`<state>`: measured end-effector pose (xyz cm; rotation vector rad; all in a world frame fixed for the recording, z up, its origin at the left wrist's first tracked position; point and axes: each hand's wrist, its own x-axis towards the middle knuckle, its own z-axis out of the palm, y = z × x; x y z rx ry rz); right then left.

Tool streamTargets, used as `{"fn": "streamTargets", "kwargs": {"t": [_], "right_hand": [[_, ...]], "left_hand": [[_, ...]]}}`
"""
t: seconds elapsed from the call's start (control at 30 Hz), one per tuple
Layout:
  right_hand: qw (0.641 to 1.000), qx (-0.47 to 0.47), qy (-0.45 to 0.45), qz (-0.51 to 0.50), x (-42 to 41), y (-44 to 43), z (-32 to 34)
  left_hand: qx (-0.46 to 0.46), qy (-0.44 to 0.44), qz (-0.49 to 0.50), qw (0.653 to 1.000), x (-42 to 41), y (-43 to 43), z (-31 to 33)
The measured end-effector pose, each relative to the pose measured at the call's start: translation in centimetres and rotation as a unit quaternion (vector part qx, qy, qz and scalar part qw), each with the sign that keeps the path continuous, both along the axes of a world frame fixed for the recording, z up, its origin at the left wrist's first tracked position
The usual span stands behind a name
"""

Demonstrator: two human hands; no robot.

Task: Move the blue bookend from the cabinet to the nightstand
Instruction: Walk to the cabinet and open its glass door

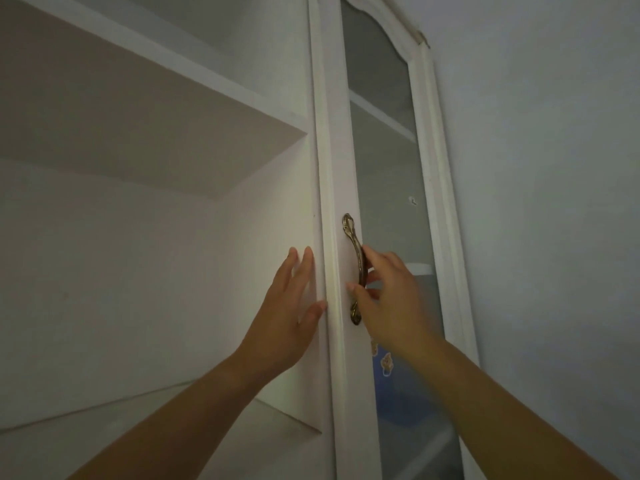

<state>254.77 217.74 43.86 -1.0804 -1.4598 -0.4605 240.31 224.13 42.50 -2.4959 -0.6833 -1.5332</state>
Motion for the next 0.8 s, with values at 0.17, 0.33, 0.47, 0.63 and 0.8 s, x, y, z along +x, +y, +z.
{"fn": "streamTargets", "kwargs": {"t": [0.17, 0.33, 0.47, 0.63, 0.8], "right_hand": [[1.000, 0.016, 0.023, 0.010, -0.50, -0.15, -0.08], [0.999, 0.018, 0.034, 0.019, -0.55, -0.09, -0.18], [0.996, -0.004, 0.074, 0.057, -0.30, -0.21, -0.19], [0.994, -0.006, 0.084, 0.063, -0.41, -0.63, -0.04], [0.995, -0.008, 0.083, 0.055, -0.54, -0.35, 0.01]], "left_hand": [[-0.018, -0.008, -0.032, 0.999, -0.35, 0.12, 0.12], [-0.032, -0.031, -0.052, 0.998, -0.49, 0.24, 0.27], [-0.040, -0.039, -0.049, 0.997, -0.44, 0.01, 0.30], [-0.028, -0.025, -0.036, 0.999, -0.32, 0.03, 0.18], [-0.015, -0.002, -0.039, 0.999, -0.31, 0.22, 0.08]]}}
